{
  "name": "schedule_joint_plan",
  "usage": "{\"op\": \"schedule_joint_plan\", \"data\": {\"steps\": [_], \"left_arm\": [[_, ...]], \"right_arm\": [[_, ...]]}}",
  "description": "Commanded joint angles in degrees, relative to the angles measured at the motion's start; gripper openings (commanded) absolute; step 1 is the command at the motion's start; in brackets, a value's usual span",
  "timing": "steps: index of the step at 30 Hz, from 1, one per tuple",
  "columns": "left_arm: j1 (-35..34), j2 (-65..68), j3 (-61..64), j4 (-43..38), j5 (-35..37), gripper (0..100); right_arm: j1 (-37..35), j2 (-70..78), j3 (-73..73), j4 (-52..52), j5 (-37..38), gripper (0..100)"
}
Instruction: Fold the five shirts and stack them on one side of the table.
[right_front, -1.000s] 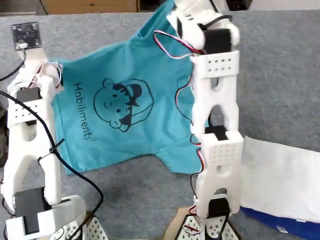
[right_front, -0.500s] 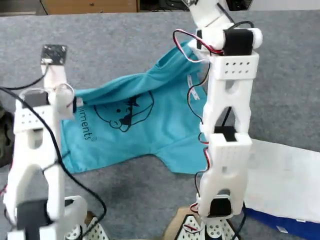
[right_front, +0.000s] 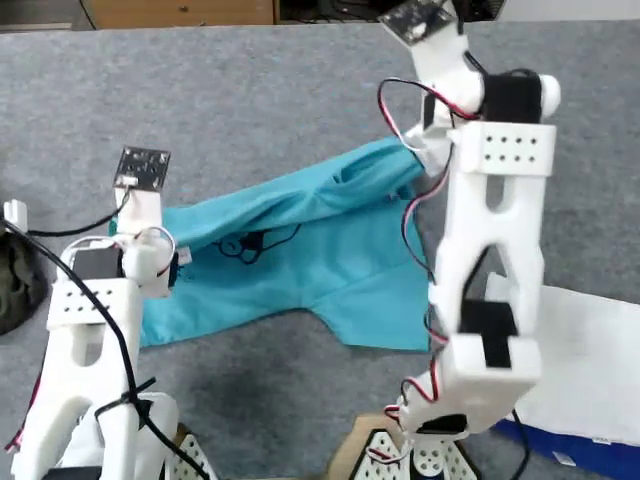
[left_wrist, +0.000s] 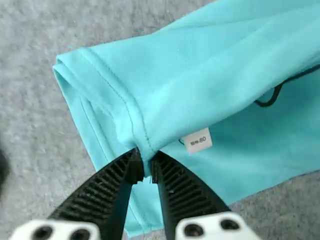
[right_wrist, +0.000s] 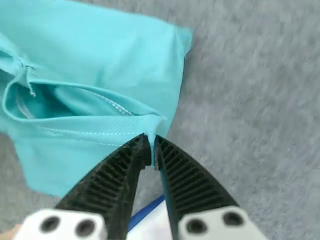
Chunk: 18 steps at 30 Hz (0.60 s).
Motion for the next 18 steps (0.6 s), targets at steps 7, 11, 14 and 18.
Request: {"op": "schedule_joint_plan", "data": {"steps": [7, 11, 14, 18], "left_arm": [[-4.8, -1.8, 1.0, -1.3, -0.2, 2], [-5.3, -1.8, 1.1, 1.2, -1.9, 2], [-3.6, -1.9, 4.0, 2.2, -2.3, 2], [-4.4, -1.9, 7.6, 0.4, -2.3, 2]], "right_arm": [[1.5, -32.3, 45.1, -17.7, 1.6, 0.4], [2.1, -40.3, 60.2, -20.7, 1.6, 0.4], [3.8, -43.9, 65.5, -21.7, 1.7, 0.4], [5.6, -46.7, 68.7, -20.2, 4.0, 0.4]]}}
